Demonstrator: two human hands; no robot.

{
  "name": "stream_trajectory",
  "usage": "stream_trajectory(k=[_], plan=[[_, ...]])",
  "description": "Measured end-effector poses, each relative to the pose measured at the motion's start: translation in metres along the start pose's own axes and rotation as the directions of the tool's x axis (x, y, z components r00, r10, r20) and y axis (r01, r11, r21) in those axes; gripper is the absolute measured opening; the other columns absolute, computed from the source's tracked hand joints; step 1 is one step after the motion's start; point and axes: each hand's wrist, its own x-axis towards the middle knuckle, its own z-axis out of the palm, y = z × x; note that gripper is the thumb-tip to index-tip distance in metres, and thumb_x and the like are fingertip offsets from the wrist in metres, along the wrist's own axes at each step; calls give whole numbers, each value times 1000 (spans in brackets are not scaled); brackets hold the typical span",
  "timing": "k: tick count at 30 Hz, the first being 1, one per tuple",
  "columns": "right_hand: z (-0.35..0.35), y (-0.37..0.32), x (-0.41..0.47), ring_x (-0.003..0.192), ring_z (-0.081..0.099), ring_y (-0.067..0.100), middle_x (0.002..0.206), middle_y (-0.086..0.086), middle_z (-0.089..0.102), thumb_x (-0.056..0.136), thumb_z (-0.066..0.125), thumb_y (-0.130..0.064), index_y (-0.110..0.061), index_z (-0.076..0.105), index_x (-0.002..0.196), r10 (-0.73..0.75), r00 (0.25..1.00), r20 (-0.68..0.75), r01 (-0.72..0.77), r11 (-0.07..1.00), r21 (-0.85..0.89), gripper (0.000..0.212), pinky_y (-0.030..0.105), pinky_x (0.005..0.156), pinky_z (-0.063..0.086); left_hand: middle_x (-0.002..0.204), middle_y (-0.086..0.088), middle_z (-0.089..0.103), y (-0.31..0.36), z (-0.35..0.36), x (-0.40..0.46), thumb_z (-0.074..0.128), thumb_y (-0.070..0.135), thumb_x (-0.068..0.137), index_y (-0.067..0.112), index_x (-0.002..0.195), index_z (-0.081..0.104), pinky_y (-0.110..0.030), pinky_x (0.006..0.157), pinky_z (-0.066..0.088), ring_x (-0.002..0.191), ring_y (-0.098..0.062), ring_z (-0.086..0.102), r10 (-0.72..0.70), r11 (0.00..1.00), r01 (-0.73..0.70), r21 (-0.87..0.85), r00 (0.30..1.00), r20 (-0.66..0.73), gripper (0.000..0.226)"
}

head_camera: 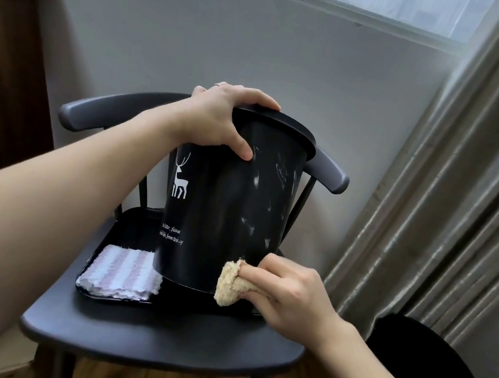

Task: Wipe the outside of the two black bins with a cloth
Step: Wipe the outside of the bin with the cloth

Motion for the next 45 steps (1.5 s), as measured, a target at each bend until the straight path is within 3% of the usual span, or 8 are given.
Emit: stream_trajectory(k=[4, 8, 15, 23, 30, 33, 37, 45], plan=[[-19, 13, 42, 70, 64, 25, 84, 3, 63, 91, 69, -27, -16, 75, 110, 108, 987, -122, -108, 994, 4, 22, 40, 56, 55, 128, 27, 57, -1, -3, 2, 93, 33, 61, 78, 112, 50, -46, 114, 39, 129, -27, 46, 7, 1000, -6, -18, 999, 40, 80], [-29, 23, 68, 72, 64, 25, 86, 2, 64, 87, 75, -25, -17, 73, 111, 158, 967, -202, -169, 985, -39, 26, 42, 57, 55, 128, 27, 57, 1, -3, 1, 92, 33, 63, 79, 110, 49, -47, 114, 38, 130, -28, 46, 16, 1000, -16, -7, 999, 30, 79], [-21, 18, 42, 68, 62, 20, 84, 0, 63, 88, 73, -25, -19, 74, 110, -70, 997, 15, 71, 992, -105, 23, 36, 51, 52, 117, 36, 50, -2, -7, -3, 91, 29, 67, 80, 111, 49, -48, 114, 38, 131, -27, 43, 8, 1000, -7, -27, 999, 45, 79], [-41, 36, 110, 75, 63, 26, 87, 2, 63, 90, 70, -27, -20, 71, 116, 189, 943, -273, -220, 972, -88, 27, 44, 62, 55, 130, 25, 57, 1, -10, -1, 88, 22, 72, 63, 128, 53, -45, 116, 36, 131, -21, 47, 56, 998, -56, -7, 994, 95, 78], [-42, 34, 85, 70, 62, 25, 86, 2, 63, 93, 63, -31, -19, 74, 111, 31, 991, -132, -52, 985, -162, 24, 40, 55, 53, 101, 40, 45, 3, -9, -3, 87, 19, 74, 68, 125, 53, -39, 111, 37, 124, -20, 44, 58, 998, -58, -9, 994, 90, 78], [-47, 39, 105, 77, 63, 25, 89, 2, 62, 93, 65, -28, -23, 71, 117, 149, 961, -232, -188, 969, -157, 26, 34, 64, 51, 100, 41, 44, 3, -7, -2, 86, 23, 73, 69, 125, 51, -32, 105, 32, 120, -14, 39, 69, 998, -68, -15, 995, 78, 78], [-46, 42, 137, 84, 61, 28, 93, -1, 60, 94, 61, -39, -31, 66, 120, 310, 897, -316, -354, 931, -91, 27, 28, 69, 36, 110, 38, 51, 5, -4, 0, 87, 18, 70, 62, 132, 51, -29, 102, 19, 123, -3, 33, 117, 992, -120, 41, 990, 72, 84], [-54, 46, 128, 90, 64, 32, 98, 0, 66, 91, 63, -41, -31, 67, 115, 342, 875, -344, -403, 907, -124, 26, 42, 76, 52, 104, 42, 43, 3, -7, -2, 88, 18, 70, 71, 126, 48, -35, 112, 30, 129, -13, 35, 72, 997, -73, 16, 994, 77, 87]])
